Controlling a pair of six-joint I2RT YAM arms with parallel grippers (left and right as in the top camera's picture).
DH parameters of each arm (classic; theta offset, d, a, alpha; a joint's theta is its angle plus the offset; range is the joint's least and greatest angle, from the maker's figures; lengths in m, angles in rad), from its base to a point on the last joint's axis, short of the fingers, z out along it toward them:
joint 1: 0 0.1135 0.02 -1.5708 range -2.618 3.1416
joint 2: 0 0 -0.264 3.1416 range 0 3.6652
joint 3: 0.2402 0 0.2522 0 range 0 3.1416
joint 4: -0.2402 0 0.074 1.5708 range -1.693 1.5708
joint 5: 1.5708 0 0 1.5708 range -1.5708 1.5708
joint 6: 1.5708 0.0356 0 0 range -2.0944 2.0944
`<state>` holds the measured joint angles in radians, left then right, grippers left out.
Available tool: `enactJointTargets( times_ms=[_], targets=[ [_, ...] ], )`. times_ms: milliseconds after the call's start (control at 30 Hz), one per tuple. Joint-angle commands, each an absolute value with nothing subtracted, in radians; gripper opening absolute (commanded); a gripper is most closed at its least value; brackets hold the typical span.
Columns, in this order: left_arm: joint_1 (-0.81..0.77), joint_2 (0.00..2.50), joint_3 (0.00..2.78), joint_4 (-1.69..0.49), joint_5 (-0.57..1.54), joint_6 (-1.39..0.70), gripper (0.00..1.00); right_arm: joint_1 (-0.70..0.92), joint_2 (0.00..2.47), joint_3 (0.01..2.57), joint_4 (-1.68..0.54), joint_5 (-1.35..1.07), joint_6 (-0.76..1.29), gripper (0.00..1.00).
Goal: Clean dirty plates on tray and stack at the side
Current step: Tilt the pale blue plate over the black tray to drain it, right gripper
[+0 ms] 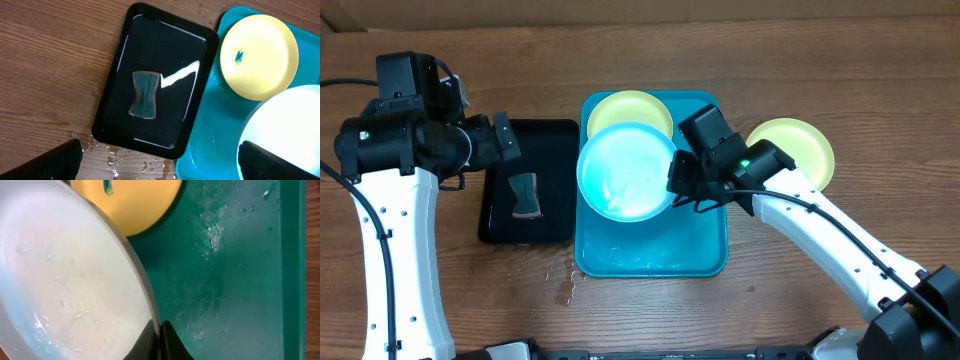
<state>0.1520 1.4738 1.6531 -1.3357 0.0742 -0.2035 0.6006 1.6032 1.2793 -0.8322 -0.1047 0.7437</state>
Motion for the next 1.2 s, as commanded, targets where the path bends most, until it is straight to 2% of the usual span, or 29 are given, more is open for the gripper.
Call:
enactJointTargets(
  times_ms=[0, 533, 900, 1000, 1167],
  targets=[
    [0.153, 1.477, 1.664, -1.335, 0.07, -0.206, 1.0, 0.626, 1.573, 1.309, -0.781, -0.12, 0.764, 0.04],
    [0.153, 1.477, 1.664, -1.335, 0.07, -0.206, 1.0, 0.799, 1.601, 1.309, -0.567, 0.105, 0.869, 0.04],
    [0.153, 1.477, 1.664, -1.335, 0.07, -0.206, 1.0, 0.87, 1.838, 1.309, -0.356, 0.139, 0.868, 0.04],
    [0.153, 1.477, 1.664, -1.335, 0.07, -0.206, 1.0, 0.899, 1.885, 1.309, -0.314, 0.216, 0.855, 0.04],
    [0.153, 1.477, 1.664, -1.335, 0.07, -0.206, 1.0, 0.952, 1.898, 1.31, -0.266, 0.383, 0.719, 0.04]
  ],
)
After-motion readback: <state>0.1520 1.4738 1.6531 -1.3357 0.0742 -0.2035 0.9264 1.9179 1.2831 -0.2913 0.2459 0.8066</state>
